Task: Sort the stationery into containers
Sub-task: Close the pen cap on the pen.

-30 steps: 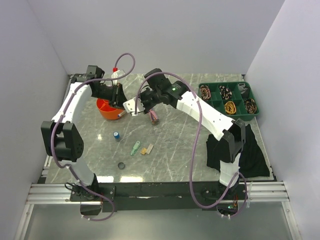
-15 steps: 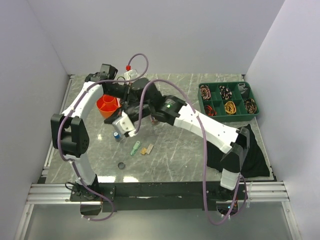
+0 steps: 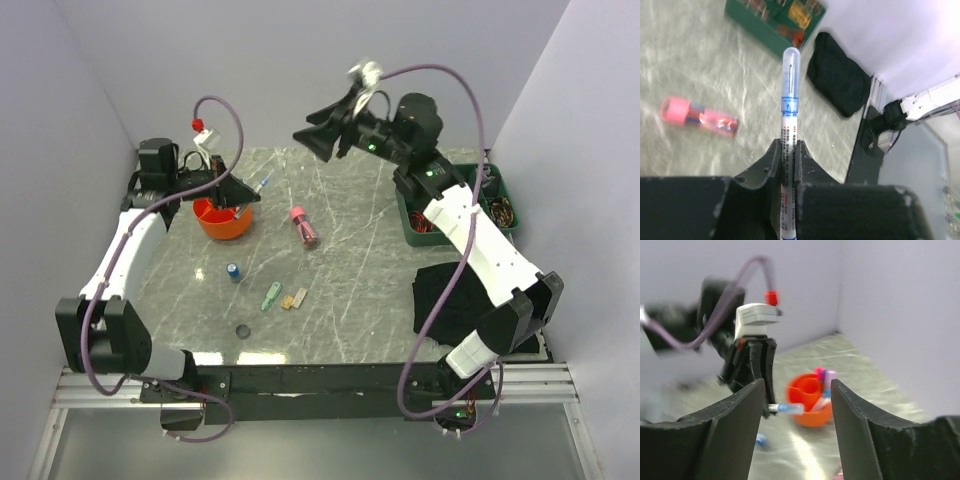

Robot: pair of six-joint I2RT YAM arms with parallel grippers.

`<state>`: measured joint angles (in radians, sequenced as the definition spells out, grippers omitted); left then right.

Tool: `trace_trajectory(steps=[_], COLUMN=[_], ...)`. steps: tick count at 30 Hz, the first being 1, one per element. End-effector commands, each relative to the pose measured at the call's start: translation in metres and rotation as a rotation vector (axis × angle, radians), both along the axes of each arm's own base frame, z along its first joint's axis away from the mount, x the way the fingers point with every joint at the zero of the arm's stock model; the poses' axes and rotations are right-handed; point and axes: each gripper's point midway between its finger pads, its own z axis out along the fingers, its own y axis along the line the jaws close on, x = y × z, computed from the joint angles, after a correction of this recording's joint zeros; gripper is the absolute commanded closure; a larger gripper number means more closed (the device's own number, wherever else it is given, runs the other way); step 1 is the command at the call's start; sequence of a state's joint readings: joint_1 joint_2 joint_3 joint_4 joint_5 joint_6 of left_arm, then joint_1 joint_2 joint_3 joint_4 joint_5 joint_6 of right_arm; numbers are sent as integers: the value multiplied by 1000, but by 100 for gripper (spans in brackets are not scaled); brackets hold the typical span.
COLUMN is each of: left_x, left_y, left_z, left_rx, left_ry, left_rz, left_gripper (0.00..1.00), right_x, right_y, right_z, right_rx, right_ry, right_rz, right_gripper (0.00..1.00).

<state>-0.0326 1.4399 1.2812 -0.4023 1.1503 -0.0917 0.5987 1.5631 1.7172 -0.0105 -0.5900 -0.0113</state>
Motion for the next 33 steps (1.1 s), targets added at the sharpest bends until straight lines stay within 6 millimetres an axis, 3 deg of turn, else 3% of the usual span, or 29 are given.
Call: trace_trajectory(steps=[1,2,3,4,6,7,9,10,13,25,33], left_x=[-11,-13,-15,-18,-11,-12,-8,-9,-5,-26,-28], left_y=[-6,-6,-7,-8,-8,-8,-8,-8,-8,-31,-32], left_z=[62,68,79,84,77,86,86,93,92,91,98], left_rx=[-182,-203,-218,-251,-242,-240,-235,-226,-216,-194,-193], left_ry=[-168,-164,-224,-137,-42,-51,-29,-44,-17,-51,-74], left_rz=[-64,-72,-104,-108,-124,-156,-182,-204,-210,-267,-258], left_gripper=[96,93,90,89,89,90,97,99,99,99,99], right_x=[-22,-26,-28,-25,-31,-28,-29,-23,-20,-6,-14], right_y=[4,4,5,7,4,5,5,8,14,25,41], right_z=[-8,4,1,-11,-1,-12,-14,-30,-37,-18,-33], right_rx=[207,267,272,275,337,341,363,361,373,445,373], right_ry=[453,445,465,503,490,510,495,524,523,419,460], right_rz=[174,211,235,247,307,313,342,343,385,395,384], right_gripper=[37,38,37,38,39,40,41,43,44,42,42])
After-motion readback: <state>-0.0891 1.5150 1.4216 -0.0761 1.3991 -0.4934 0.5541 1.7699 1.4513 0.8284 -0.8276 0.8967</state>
